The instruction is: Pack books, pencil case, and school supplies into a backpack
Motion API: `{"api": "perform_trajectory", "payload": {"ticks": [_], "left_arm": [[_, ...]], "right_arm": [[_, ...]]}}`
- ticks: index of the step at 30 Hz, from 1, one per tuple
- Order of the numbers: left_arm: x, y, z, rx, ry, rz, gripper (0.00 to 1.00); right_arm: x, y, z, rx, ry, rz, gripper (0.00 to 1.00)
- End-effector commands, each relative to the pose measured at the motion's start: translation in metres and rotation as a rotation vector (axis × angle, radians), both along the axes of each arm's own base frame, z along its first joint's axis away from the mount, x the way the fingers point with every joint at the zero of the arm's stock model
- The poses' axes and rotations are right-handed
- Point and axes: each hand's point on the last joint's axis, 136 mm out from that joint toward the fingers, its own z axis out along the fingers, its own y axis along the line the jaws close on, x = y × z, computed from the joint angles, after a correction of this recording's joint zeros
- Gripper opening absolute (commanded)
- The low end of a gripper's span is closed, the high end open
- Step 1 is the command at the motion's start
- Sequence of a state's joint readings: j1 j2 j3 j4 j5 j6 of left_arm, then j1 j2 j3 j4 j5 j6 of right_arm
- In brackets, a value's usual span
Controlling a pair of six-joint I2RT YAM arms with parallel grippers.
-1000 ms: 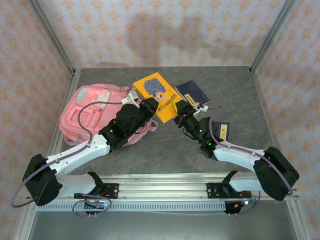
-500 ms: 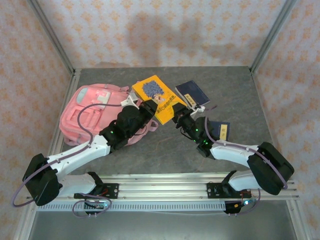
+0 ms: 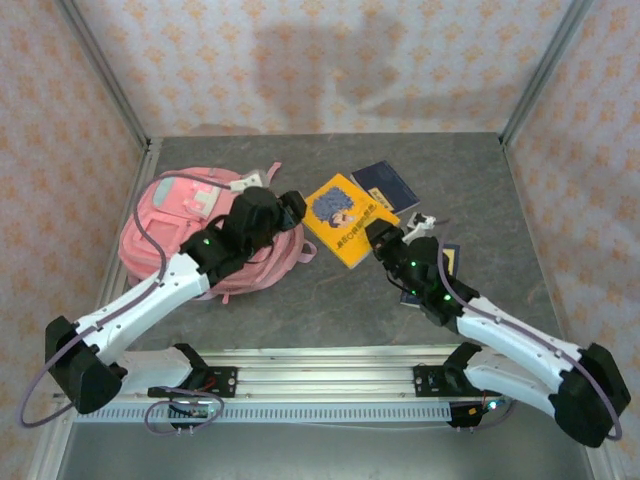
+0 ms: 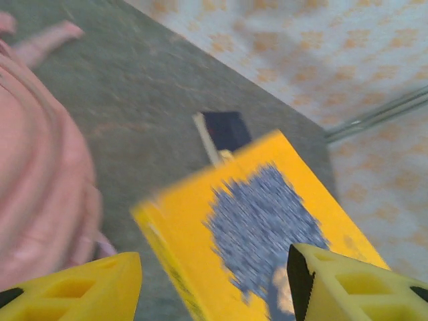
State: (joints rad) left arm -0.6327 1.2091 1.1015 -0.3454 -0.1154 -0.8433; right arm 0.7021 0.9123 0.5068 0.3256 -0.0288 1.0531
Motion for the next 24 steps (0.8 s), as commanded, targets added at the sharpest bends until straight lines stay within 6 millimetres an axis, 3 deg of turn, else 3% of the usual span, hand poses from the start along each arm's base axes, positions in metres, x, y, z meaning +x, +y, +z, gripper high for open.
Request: {"api": "perform_trajectory", "payload": {"ticks": [1,6,16,21,24], "left_arm": [[-0.007,0.06,-0.052,0.311,0.203,0.025,0.6],[0.008,0.105,-0.081,0.314,0.307,0.104,0.59],[0.046,0.115,-0.137,0.44,0.495,0.031,0.58],[0.051,0.093,-0.158,0.366,0.527,-0.077,0.57],[0.051,0.068,-0.167,0.266,0.534,-0.178,0.47]], "right_arm": [[-0.008,-0.02,-0.01,-0.197,-0.027,-0.013,0.0],[-0.018,-0.029,-0.024,-0.283,0.0,0.003,0.0],[-0.026,-0.037,-0.036,-0.304,0.014,0.014,0.0],[-0.027,-0.04,-0.037,-0.329,0.006,0.021,0.0],[-0.028,-0.042,-0.04,-0.346,0.012,0.021,0.0]]}}
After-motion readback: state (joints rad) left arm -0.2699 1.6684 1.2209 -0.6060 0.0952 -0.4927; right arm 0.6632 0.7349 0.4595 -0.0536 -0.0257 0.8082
